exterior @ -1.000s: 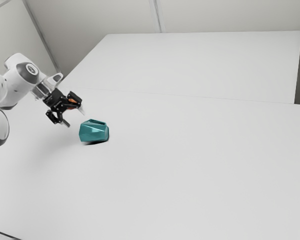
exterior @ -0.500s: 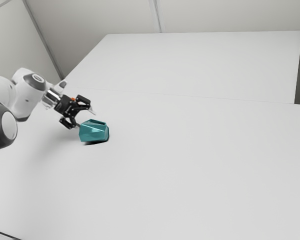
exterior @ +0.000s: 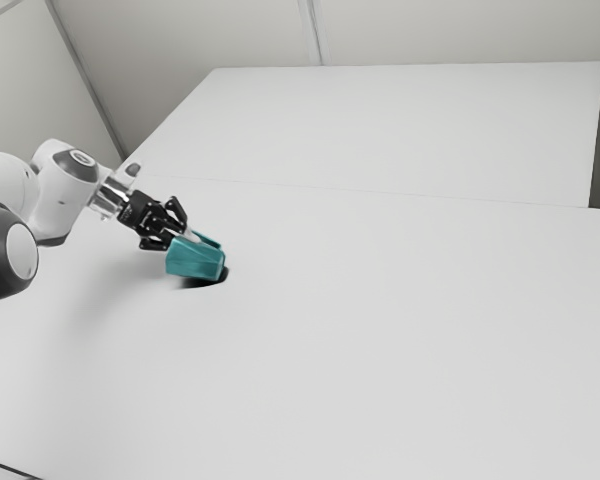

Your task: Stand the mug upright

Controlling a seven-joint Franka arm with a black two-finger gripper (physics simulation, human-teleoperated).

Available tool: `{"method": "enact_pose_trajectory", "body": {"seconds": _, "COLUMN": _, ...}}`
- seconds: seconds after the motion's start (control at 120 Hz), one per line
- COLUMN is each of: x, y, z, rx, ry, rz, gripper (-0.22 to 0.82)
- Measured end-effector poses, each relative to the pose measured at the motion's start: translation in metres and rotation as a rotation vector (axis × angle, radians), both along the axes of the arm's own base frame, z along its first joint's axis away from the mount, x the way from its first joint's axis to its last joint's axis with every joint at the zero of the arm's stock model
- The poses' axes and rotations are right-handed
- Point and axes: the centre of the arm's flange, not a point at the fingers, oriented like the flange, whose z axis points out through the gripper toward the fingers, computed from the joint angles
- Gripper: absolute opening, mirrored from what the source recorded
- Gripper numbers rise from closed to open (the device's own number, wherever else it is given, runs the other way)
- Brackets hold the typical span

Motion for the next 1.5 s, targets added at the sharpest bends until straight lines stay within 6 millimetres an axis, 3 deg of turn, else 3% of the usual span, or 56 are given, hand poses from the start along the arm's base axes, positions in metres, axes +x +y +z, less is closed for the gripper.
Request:
{"method": "enact_pose_trajectory", "body": {"seconds": 0.3, "x": 0.012, "y": -0.033, "z": 0.013, "rx": -0.013, "ry": -0.021, "rz": -0.049, "gripper": -0.15}}
{"method": "enact_pose_trajectory", "body": {"seconds": 0.567, "x": 0.019, "y": -0.080, "z": 0.058, "rx": 0.224, "ry": -0.029, "rz": -0.220, "gripper": -0.17}}
{"method": "enact_pose_trajectory", "body": {"seconds": 0.642, "x": 0.012, "y": -0.104, "z": 0.075, "rx": 0.325, "ry": -0.035, "rz": -0.280, "gripper": -0.17}}
{"method": "enact_pose_trajectory", "body": {"seconds": 0.875, "x": -0.019, "y": -0.162, "z": 0.101, "rx": 0.604, "ry": -0.042, "rz": -0.384, "gripper": -0.17}}
{"method": "enact_pose_trajectory", "body": {"seconds": 1.075, "x": -0.051, "y": -0.199, "z": 0.105, "rx": 0.762, "ry": -0.067, "rz": -0.374, "gripper": -0.17}}
{"method": "enact_pose_trajectory", "body": {"seconds": 1.175, "x": -0.057, "y": -0.210, "z": 0.102, "rx": 0.794, "ry": -0.078, "rz": -0.337, "gripper": -0.17}}
{"method": "enact_pose_trajectory", "body": {"seconds": 1.5, "x": -0.064, "y": -0.214, "z": 0.070, "rx": 0.795, "ry": -0.021, "rz": -0.201, "gripper": -0.17}}
